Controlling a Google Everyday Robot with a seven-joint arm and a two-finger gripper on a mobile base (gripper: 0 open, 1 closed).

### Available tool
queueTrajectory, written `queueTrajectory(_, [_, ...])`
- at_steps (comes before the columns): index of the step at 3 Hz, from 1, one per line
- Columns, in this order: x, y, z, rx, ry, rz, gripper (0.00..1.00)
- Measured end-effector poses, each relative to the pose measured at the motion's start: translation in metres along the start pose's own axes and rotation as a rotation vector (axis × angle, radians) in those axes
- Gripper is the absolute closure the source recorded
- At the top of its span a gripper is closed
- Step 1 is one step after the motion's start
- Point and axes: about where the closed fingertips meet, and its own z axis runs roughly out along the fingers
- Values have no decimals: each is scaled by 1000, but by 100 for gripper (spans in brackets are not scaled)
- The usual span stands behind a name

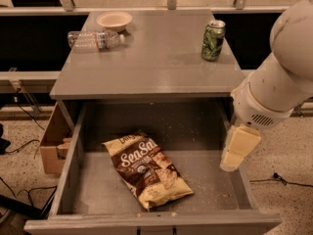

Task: Pick brown chip bag from top drawer and place on counter

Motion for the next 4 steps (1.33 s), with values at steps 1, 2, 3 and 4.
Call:
queueTrajectory(1, [-18,9,41,-14,11,-4,0])
queueTrajectory(2, [-30,14,77,-20,-4,3,0])
queueTrajectory(3, [-44,16,110,-35,-23,9,0])
queueTrajectory(4, [-64,25,146,-72,-51,15,0])
